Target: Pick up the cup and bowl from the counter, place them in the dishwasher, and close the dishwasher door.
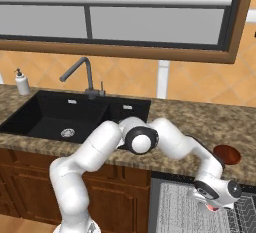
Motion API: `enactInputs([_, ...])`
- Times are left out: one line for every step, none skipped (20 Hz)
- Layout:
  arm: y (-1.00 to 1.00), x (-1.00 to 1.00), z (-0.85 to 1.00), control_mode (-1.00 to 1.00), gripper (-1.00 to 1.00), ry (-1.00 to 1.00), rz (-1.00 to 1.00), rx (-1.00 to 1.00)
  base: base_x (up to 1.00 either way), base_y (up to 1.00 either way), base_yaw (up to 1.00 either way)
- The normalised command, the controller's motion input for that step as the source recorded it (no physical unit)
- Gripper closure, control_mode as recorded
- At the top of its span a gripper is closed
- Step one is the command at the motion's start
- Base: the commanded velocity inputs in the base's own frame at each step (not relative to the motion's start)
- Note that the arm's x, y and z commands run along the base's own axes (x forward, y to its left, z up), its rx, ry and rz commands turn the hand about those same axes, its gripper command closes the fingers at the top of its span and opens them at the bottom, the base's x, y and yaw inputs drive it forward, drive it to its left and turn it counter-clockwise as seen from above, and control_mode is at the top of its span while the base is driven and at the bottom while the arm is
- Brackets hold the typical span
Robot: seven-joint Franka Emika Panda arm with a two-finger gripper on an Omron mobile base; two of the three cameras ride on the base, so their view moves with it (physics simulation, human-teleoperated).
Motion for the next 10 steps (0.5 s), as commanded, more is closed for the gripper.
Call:
enactInputs([0.00, -0.25, 0.00, -1.00, 1.00, 0.00, 0.01, 0.00, 0.00, 0.00, 0.00])
enactInputs([0.00, -0.44, 0.00, -1.00, 1.00, -0.01, 0.01, 0.00, 0.00, 0.00, 0.00])
enactInputs([0.00, -0.66, 0.00, -1.00, 1.00, -0.07, 0.02, 0.00, 0.00, 0.00, 0.00])
enactInputs([0.00, -0.75, 0.00, -1.00, 1.00, -0.08, 0.03, 0.00, 0.00, 0.00, 0.00])
enactInputs([0.00, -0.77, 0.00, -1.00, 1.00, -0.09, 0.05, 0.00, 0.00, 0.00, 0.00])
enactInputs([0.00, -0.81, 0.00, -1.00, 1.00, -0.11, 0.05, 0.00, 0.00, 0.00, 0.00])
enactInputs([0.00, -0.72, 0.00, -1.00, 1.00, -0.15, 0.06, 0.00, 0.00, 0.00, 0.00])
enactInputs([0.01, -0.44, 0.00, -1.00, 1.00, -0.12, 0.06, 0.00, 0.00, 0.00, 0.00])
enactInputs([0.00, -0.06, -0.13, -1.00, 1.00, -0.07, 0.05, 0.00, 0.00, 0.00, 0.00])
enactInputs([0.00, 0.00, -0.46, -1.00, 1.00, -0.04, 0.05, 0.00, 0.00, 0.00, 0.00])
